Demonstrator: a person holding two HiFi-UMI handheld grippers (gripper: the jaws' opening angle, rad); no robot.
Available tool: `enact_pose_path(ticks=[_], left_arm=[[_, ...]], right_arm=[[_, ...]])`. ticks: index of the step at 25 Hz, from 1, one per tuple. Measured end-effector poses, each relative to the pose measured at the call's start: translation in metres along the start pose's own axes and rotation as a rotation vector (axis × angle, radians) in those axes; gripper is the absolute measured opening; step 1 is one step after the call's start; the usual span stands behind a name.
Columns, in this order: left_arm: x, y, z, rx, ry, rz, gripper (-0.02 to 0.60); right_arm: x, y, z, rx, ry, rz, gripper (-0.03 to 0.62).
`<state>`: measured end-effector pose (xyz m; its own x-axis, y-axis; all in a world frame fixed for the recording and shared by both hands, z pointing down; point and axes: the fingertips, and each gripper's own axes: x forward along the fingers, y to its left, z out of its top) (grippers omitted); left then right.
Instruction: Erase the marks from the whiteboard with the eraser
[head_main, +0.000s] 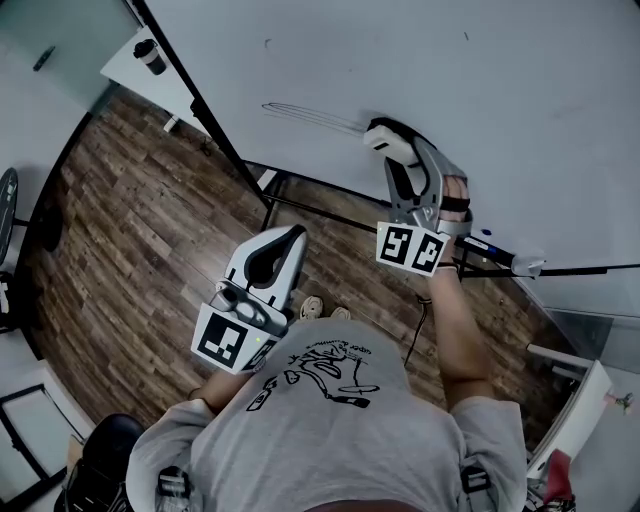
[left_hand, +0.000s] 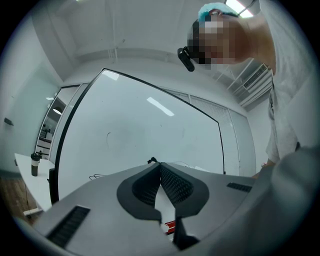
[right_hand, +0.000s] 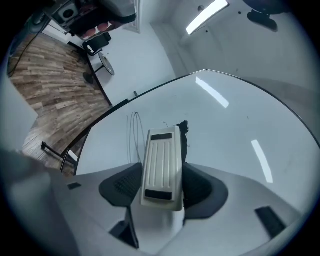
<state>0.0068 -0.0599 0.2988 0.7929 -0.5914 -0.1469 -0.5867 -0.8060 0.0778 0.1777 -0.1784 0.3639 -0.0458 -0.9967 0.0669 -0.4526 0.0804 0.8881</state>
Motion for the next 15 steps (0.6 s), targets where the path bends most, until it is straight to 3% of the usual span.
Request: enact_pose_path(ticks=[6,15], left_arm=[[0.004,0.007,0.0,0.001,-0.001,0.001,0.021],[0.011,0.012,-0.001,0.003,-0.009,-0.001,0.021]], right_arm=[[0.007,-0.034,0.002,0.027,-0.001,-0.053,0.261],[0.013,-0.031,0.0,0.011,-0.008,-0.053,0.259]])
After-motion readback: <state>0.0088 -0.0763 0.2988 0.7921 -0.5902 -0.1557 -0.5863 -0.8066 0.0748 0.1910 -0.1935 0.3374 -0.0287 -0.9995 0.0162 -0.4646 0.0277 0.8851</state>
